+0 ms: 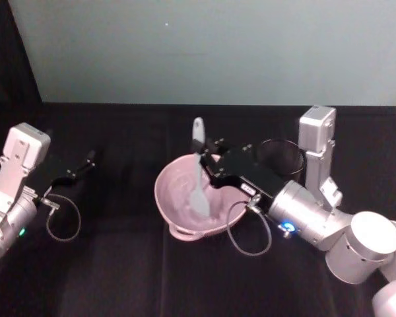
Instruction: Use the one hand to pick up the spoon and stir the clear water in the bowl.
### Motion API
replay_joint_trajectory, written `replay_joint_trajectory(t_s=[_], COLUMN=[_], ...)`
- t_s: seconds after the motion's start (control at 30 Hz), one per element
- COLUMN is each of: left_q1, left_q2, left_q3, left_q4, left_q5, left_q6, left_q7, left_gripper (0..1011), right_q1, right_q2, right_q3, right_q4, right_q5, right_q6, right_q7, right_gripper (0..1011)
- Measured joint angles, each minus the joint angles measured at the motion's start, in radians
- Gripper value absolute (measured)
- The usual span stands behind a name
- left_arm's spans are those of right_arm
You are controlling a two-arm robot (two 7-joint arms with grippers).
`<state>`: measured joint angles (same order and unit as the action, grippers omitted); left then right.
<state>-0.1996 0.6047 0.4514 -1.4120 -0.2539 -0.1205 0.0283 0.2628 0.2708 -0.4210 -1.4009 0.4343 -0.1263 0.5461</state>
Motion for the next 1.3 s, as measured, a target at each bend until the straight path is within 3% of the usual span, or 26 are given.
replay_joint_trajectory(t_s=[0.3, 0.37, 0.53, 0.77, 0.9, 1.1, 1.3], left_q1=[0.0, 0.0, 0.0, 0.0, 0.0, 0.0, 0.0], left_q2=[0.0, 0.0, 0.0, 0.0, 0.0, 0.0, 0.0], left_q3=[0.0, 0.0, 0.0, 0.0, 0.0, 0.0, 0.0], left_q4=[0.0, 0.0, 0.0, 0.0, 0.0, 0.0, 0.0], left_q5=[0.0, 0.0, 0.0, 0.0, 0.0, 0.0, 0.0], left_q6=[0.0, 0.0, 0.0, 0.0, 0.0, 0.0, 0.0], left_q7=[0.0, 0.0, 0.0, 0.0, 0.0, 0.0, 0.0], left_gripper=[1011, 1011, 1011, 1011, 1011, 1011, 1011], right_q1=[0.05, 0.083, 0.117, 0.134, 0.129, 0.097, 0.049], right_q2=[-0.053, -0.083, -0.108, -0.114, -0.102, -0.069, -0.046], right_q3=[-0.036, -0.04, -0.029, 0.006, 0.023, 0.044, 0.061], right_q4=[0.083, 0.143, 0.206, 0.248, 0.243, 0.198, 0.124], right_q5=[0.025, 0.012, -0.027, -0.101, -0.121, -0.135, -0.104], right_q6=[-0.029, -0.083, -0.158, -0.246, -0.246, -0.202, -0.138], right_q7=[0.007, -0.01, -0.043, -0.104, -0.121, -0.121, -0.093], right_gripper=[121, 121, 121, 122, 121, 121, 121])
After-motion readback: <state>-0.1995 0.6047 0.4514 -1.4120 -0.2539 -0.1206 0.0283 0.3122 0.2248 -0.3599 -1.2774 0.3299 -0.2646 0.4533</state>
